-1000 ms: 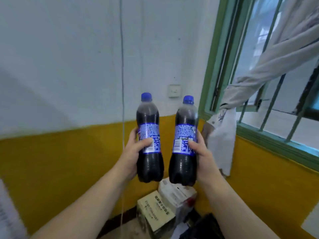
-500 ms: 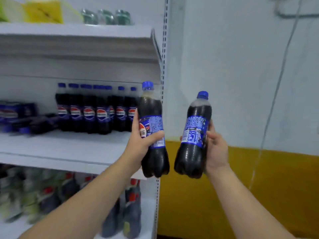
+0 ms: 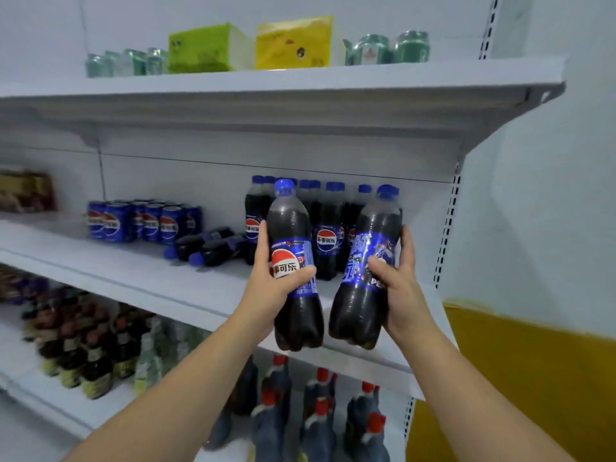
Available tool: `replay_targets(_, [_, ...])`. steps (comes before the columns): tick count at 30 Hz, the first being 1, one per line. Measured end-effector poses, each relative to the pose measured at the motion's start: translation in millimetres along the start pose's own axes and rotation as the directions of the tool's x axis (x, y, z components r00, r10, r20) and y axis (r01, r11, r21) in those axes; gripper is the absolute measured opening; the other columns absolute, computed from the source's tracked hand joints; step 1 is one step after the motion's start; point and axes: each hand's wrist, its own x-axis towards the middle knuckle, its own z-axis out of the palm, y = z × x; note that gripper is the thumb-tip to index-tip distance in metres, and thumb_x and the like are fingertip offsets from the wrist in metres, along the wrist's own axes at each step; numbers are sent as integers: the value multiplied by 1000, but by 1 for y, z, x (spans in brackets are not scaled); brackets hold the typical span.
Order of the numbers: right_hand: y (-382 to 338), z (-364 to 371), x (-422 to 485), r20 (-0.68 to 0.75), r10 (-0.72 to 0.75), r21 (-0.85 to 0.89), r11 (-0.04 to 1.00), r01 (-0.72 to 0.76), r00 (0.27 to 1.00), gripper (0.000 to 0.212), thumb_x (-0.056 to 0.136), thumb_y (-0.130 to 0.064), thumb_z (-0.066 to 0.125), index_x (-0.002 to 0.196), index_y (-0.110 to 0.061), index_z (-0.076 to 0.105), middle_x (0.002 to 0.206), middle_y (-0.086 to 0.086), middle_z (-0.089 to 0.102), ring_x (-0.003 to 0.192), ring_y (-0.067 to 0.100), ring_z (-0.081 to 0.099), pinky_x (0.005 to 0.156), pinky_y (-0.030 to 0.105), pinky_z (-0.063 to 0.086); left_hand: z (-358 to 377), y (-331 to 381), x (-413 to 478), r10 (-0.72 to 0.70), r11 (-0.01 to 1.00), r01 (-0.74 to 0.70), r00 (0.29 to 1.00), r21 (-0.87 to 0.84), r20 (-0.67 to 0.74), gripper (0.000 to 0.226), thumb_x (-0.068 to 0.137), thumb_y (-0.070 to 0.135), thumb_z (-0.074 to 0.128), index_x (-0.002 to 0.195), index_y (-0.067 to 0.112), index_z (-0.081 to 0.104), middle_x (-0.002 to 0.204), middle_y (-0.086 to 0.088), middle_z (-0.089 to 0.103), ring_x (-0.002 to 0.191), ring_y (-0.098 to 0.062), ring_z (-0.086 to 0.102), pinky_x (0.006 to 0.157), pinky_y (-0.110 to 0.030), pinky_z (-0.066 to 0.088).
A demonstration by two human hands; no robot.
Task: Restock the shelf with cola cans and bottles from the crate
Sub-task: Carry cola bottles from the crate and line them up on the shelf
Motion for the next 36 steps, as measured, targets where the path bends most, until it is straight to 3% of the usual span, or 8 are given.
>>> replay_targets(4, [19, -2, 31, 31, -180, -392, 903, 177, 983, 98, 78, 2, 68, 140, -52, 15, 148, -7, 33, 123, 12, 49, 94, 28, 48, 8, -22, 32, 127, 978, -126, 992, 164, 4, 110, 71, 5, 77, 127, 66, 5, 145, 8, 36, 114, -6, 54, 90, -23, 48])
replay_targets(7, [36, -15, 58, -6, -253, -567, 798, 205, 968, 103, 76, 0, 71, 133, -60, 10, 139, -8, 33, 124, 11, 44, 95, 25, 44, 24, -43, 61, 193, 930, -178, 981, 323, -14, 117, 68, 15, 82, 125, 72, -3, 144, 5, 34, 123, -12, 48, 102, -36, 44])
replay_targets(12, [53, -43, 102, -121, -265, -658, 743, 122, 957, 104, 71, -3, 74, 144, -47, 14, 128, 6, 45, 113, 17, 53, 98, 42, 48, 55, -70, 98, 170, 888, -145, 985, 436, -19, 114, 71, 20, 80, 130, 58, -10, 149, -4, 27, 134, -20, 36, 109, -37, 32])
replay_targets(18, [71, -66, 126, -114, -338, -740, 656, 147, 934, 104, 69, 0, 76, 148, -34, 17, 119, 14, 50, 105, 20, 59, 83, 29, 56, 77, -97, 122, 138, 888, -139, 990, 439, 34, 109, 75, 23, 77, 132, 52, -10, 149, -5, 22, 136, -18, 28, 102, -23, 24])
replay_targets(22, [76, -61, 127, -182, -384, -787, 608, 100, 905, 102, 74, 2, 72, 149, -33, 12, 117, 5, 38, 101, 17, 52, 74, 7, 46, 84, -107, 127, 161, 850, -189, 982, 492, 99, 112, 75, 29, 76, 126, 62, -19, 152, -8, 14, 141, -22, 22, 114, -41, 27])
replay_targets(27, [78, -61, 118, -193, -345, -818, 574, 44, 919, 98, 82, -7, 68, 140, -44, -1, 117, -1, 29, 97, 7, 47, 70, 3, 42, 75, -113, 129, 163, 837, -243, 966, 490, 201, 111, 78, 31, 73, 126, 59, -24, 155, -4, 5, 144, -20, 12, 116, -41, 23])
replay_targets(31, [77, -68, 107, -202, -227, -740, 673, 3, 953, 99, 80, 9, 61, 141, -46, 8, 119, -13, 49, 106, -6, 53, 91, 18, 48, 59, -129, 128, 39, 877, -150, 969, 457, 244, 109, 77, 28, 74, 136, 55, -13, 153, -3, 18, 141, -18, 22, 113, -42, 29])
replay_targets(36, [76, -80, 95, -293, 71, -586, 775, -238, 954, 110, 82, 16, 56, 143, -47, -10, 133, 5, 54, 116, 19, 55, 99, 38, 43, 49, -140, 130, -113, 928, -5, 948, 372, 296, 102, 73, 11, 74, 147, 38, 9, 142, 5, 42, 130, -15, 41, 108, -33, 36])
